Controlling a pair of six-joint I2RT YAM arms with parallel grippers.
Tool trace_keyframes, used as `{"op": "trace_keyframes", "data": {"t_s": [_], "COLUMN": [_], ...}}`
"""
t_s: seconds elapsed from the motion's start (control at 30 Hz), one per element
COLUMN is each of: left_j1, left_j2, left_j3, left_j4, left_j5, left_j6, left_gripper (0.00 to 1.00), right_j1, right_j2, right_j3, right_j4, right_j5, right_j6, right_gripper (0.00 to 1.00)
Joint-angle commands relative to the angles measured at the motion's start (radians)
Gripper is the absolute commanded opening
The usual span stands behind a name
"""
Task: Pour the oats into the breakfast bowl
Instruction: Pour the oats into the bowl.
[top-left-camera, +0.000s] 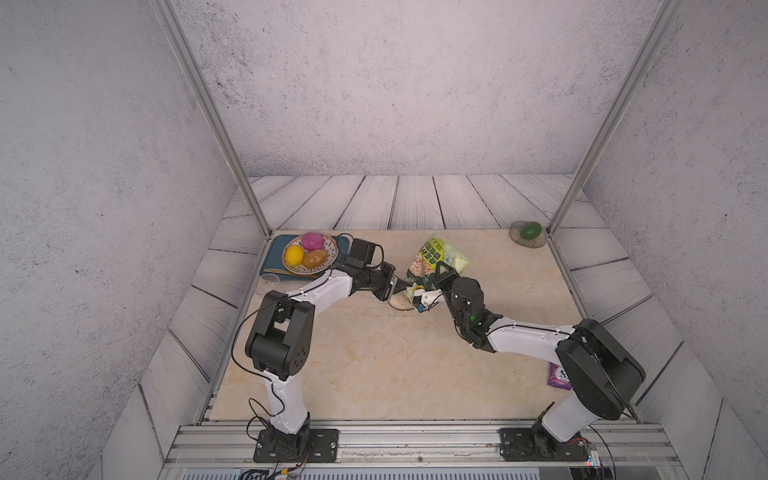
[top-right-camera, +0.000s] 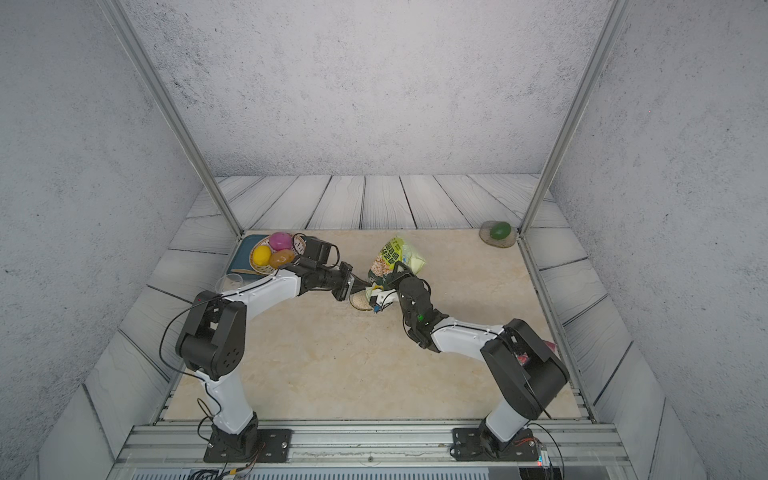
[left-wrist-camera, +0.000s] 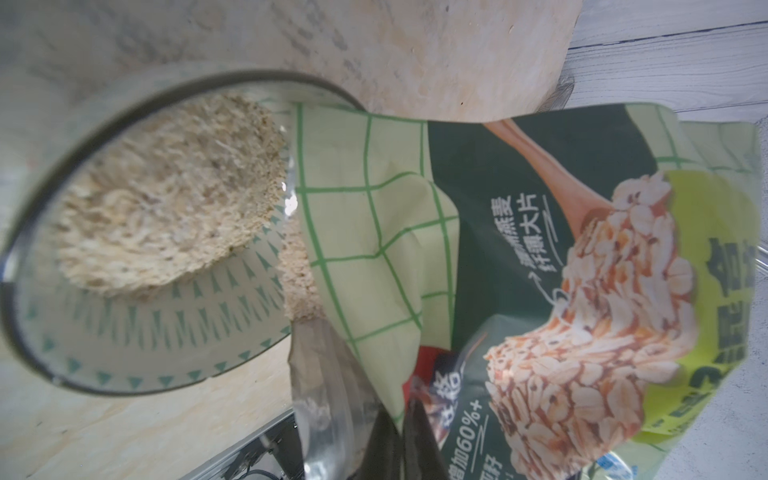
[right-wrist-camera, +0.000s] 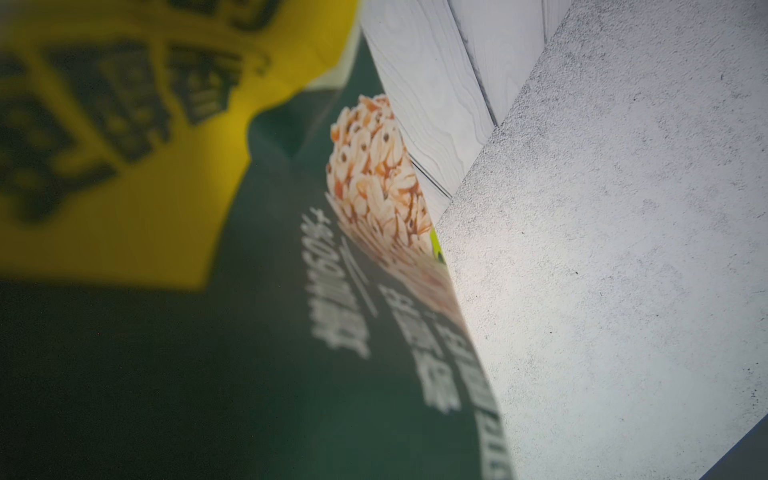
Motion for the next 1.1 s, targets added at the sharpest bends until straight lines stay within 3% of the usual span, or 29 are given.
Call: {"op": "trace_keyframes", "data": {"t_s": [0.0,0.47,0.9,1.07], "left_j1": [-0.007,-0.001,0.0,-0.002], "left_j2": [-0.015,-0.016,-0.024,-0.025], "left_j3": [-0.022,0.024,0.03,0.017], "left_j4": [0.009,0.026,0.153,0.17], "left_j5": [0.018,0.031,0.044,0.048], "left_j6": [0.038,0.036,-0.02,-0.023], "left_gripper": [0.0,0.0,0.0,0.0], "right_j1": [0.005,0.004,-0.013,-0.015], "right_j2": [-0.033,-0.071,-0.126,-0.118], "right_j3": [0.081,0.072,0.122,0.124], "right_j4": [0.246,0.207,0.077,0.121], "right_j5": [0.018,0.023,0.106,0.117], "right_j6": [-0.001,0.002,0.14,0.164], "right_gripper": [0.0,0.0,0.0,0.0]}}
